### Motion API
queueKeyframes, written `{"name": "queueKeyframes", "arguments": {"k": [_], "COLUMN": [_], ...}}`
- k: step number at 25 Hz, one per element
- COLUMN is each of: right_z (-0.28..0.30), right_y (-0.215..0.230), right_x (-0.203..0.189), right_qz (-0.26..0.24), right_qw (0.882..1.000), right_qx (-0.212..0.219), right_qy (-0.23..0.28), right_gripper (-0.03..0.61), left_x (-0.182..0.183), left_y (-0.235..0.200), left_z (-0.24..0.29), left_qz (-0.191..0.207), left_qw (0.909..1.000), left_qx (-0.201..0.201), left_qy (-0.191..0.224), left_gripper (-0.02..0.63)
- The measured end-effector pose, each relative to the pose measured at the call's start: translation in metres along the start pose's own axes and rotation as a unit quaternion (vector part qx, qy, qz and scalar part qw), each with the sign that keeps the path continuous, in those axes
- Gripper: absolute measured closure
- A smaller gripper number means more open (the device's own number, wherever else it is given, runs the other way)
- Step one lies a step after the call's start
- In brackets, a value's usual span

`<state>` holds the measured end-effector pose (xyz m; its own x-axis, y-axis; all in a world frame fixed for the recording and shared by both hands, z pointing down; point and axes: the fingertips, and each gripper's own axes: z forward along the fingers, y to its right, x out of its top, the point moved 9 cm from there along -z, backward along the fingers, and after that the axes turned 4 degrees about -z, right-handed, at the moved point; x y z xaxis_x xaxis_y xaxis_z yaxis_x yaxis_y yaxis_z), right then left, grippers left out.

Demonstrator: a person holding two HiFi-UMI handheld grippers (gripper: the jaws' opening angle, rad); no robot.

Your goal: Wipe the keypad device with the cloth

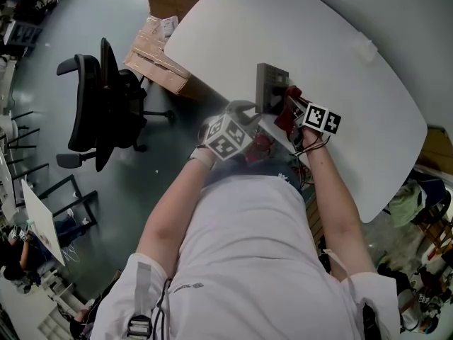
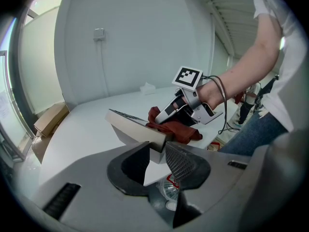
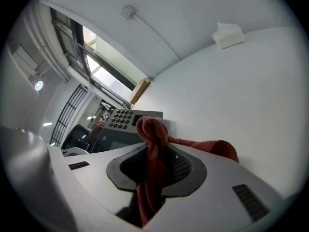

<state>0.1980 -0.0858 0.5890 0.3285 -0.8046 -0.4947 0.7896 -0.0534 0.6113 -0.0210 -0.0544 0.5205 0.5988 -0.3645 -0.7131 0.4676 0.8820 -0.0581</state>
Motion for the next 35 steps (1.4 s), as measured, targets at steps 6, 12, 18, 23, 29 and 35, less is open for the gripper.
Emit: {"name": "queueKeyframes", "arguments": {"k": [6,12,18,23,29,35], "right_z": [-0.007,-0.009,-0.002,0.013,0.019,0.020], "right_y": [-0.017,-0.052,-0.086,-0.099,-0.099,-0.098], "right_x": [0.017,0.040,0.055,0.056,0.052,0.048], "right_qz": [-0.022,-0.056,-0.072,-0.083,-0.091,-0.121], "right_qw": [1.000,0.997,0.994,0.993,0.993,0.991], "right_qx": [0.014,0.048,0.082,0.087,0.079,0.061], "right_qy": [0.000,0.006,0.012,0.002,-0.003,-0.001], "right_gripper": [0.489,0.489,0.489,0.489,0.489,0.489], "left_x": [0.000,0.000,0.000,-0.001,-0.002,-0.003], "left_y": [0.001,0.001,0.001,0.000,0.001,-0.001], "left_z": [0.001,0.001,0.001,0.001,0.000,0.000], "left_qz": [0.003,0.000,0.001,0.001,-0.001,0.000], "left_qw": [1.0000,1.0000,1.0000,1.0000,0.9999,0.9999], "left_qx": [0.001,-0.001,0.000,-0.002,-0.007,-0.011], "left_qy": [0.002,0.004,0.006,0.007,0.010,0.012], "left_gripper": [0.508,0.508,0.508,0.508,0.508,0.508]}}
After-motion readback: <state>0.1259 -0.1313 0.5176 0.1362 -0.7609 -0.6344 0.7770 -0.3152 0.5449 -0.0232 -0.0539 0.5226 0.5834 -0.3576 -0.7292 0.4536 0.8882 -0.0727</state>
